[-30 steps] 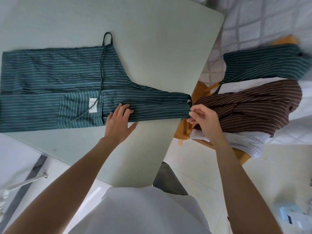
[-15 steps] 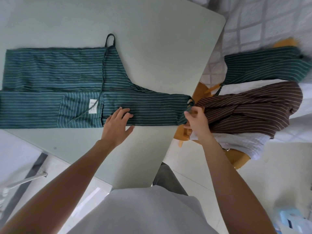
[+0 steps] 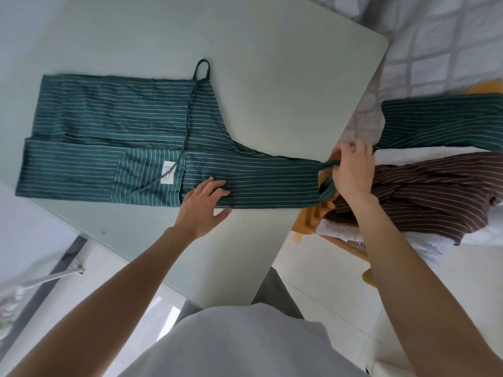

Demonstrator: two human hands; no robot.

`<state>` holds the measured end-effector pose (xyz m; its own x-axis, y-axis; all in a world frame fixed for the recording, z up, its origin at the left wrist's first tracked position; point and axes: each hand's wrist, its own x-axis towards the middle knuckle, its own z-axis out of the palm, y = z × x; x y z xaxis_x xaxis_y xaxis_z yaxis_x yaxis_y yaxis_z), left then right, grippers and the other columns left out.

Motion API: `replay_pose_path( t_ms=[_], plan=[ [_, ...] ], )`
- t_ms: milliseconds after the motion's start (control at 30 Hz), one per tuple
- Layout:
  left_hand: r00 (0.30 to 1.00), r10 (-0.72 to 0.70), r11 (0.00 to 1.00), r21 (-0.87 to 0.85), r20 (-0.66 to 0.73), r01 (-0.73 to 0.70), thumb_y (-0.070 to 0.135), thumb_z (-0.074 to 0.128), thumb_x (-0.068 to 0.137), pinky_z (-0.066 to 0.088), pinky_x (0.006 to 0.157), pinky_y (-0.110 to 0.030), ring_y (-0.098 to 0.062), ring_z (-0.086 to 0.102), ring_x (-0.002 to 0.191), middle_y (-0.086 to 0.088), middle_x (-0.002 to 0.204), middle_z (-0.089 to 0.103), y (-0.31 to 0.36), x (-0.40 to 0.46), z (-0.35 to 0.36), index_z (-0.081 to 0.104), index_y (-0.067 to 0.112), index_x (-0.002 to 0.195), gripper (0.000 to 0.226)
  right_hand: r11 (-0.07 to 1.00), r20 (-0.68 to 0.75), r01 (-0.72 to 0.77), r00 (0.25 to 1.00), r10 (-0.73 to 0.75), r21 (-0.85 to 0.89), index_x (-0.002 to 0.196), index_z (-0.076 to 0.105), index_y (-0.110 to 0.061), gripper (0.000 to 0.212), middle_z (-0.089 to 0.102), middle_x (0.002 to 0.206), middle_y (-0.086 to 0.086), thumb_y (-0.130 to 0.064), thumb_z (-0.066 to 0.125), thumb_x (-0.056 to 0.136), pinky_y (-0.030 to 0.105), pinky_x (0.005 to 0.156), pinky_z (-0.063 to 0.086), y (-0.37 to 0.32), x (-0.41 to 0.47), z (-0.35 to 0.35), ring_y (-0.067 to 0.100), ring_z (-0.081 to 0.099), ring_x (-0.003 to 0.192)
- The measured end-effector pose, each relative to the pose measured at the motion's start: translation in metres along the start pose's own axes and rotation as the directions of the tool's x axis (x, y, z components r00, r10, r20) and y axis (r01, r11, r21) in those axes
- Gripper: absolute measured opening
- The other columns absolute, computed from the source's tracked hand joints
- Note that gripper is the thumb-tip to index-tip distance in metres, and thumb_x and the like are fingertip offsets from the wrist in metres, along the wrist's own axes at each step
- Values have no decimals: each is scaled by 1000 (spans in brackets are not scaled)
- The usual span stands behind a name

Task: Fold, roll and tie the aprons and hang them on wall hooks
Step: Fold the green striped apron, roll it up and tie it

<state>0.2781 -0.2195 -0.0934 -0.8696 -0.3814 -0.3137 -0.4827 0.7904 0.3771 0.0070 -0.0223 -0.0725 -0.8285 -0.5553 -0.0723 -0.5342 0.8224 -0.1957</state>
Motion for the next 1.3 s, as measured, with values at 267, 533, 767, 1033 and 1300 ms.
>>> replay_pose_path(
  t_ms=[267,533,767,1033,1300],
  plan=[
    [841,-432,899,-236,-326,370,20,63,87,46,88,-41,-30,50,107,-13,118,56,-67,19,-39,54,8,120,37,883,73,383,906,-416,272,126,56,-17,38,52,132,4,-10,53,89,44,108,34,-95,-37,18,23,42,126],
    [935,-307,844,-504,-177,182,19,62,89,50,71,-18,-10,63,77,-1,90,69,-56,67,-89,66,13,103,16,950,334,308,891,-308,53,149,17,-27,55,6,158,-5,-43,33,99,53,115,-2,-131,-46,69,21,-3,146],
    [995,77,710,-697,-63,-99,23,52,96,38,102,-17,-7,50,121,-3,139,49,40,155,-118,41,10,139,46,943,216,307,919,-329,129,141,39,-22,59,25,154,3,-31,63,87,55,115,8,-121,-47,68,26,13,144],
    [960,265,964,14,-96,-265,34,57,90,25,110,-56,-29,33,135,-9,144,41,-57,94,-51,47,19,135,48,949,307,299,898,-316,101,144,26,-37,63,8,158,-2,-62,35,87,64,110,-1,-123,-84,73,32,-4,144],
    [994,-60,997,46,-90,64,72,34,80,3,111,-57,-29,11,143,-6,153,23,-164,-12,-45,34,29,141,75,980,399,189,905,-147,-66,148,19,-31,80,8,157,13,-46,62,82,65,104,-6,-153,-92,55,44,2,141]
  ],
)
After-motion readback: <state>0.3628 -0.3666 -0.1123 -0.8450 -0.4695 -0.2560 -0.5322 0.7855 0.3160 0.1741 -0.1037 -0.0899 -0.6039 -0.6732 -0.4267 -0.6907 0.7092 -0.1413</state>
